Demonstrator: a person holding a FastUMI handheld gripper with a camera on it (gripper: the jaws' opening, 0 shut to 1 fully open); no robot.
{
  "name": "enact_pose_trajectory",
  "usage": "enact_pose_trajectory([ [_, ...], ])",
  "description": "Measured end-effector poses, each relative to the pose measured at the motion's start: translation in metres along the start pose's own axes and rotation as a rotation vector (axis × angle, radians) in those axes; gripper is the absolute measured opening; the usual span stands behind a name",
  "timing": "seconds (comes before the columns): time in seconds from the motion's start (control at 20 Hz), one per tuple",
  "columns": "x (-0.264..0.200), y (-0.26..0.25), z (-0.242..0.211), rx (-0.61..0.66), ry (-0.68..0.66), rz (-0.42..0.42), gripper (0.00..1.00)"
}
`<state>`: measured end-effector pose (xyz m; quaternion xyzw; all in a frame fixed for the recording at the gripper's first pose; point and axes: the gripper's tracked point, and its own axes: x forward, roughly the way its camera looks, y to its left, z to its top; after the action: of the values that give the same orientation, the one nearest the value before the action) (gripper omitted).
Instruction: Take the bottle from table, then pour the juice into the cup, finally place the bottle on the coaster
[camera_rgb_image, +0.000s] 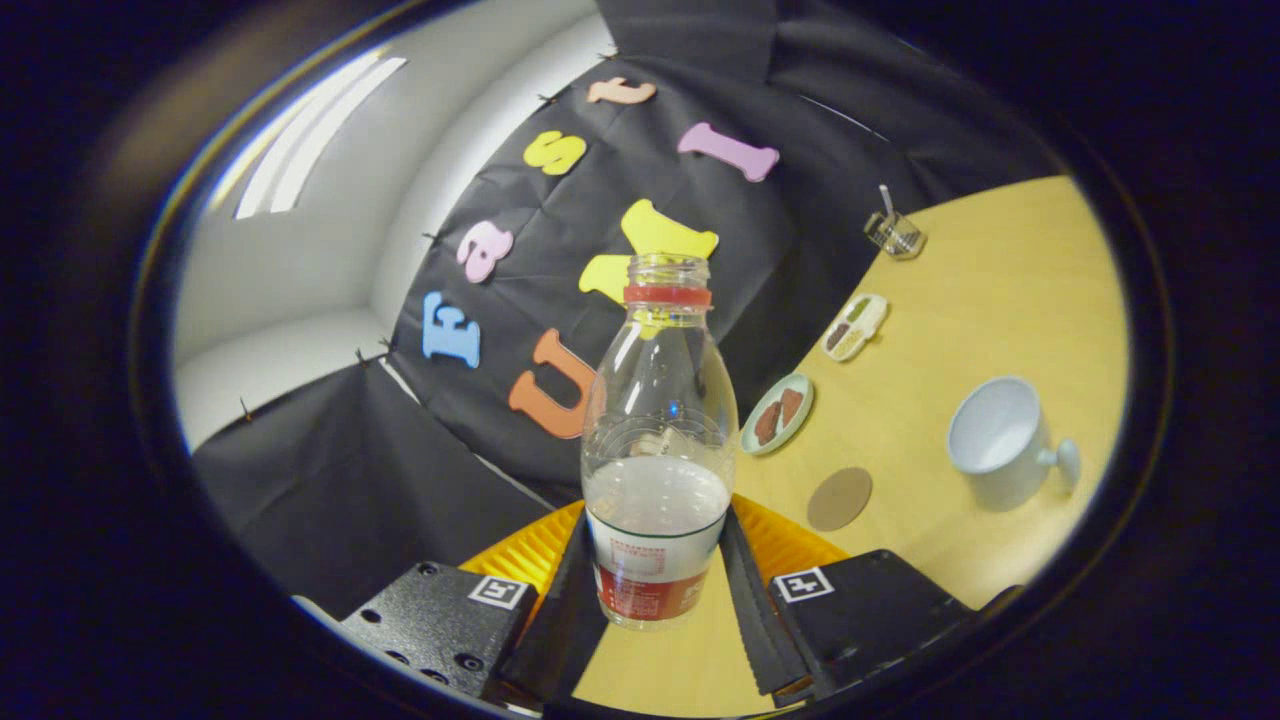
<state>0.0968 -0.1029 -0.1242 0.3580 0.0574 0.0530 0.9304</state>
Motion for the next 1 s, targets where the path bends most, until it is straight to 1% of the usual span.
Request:
enact_pose_trajectory([
  [0.15, -0.019, -0.006, 0.01, -0.226, -0.018, -0.069, 0.75],
  [0.3, -0.022, 0.001, 0.018, -0.379, -0.041, -0.097, 0.75],
  [0.35, -0.02, -0.002, 0.019, -0.418, -0.036, -0.121, 0.75],
  [0.65, 0.016, -0.009, 0.002, -0.56, 0.039, -0.2, 0.75],
  [0.7, 0.022, -0.006, 0.002, -0.563, 0.041, -0.197, 0.76],
  [0.8, 0.032, -0.007, 0.011, -0.604, 0.018, -0.216, 0.76],
  [1.0, 0.064, -0.037, 0.027, -0.75, 0.002, -0.334, 0.75],
])
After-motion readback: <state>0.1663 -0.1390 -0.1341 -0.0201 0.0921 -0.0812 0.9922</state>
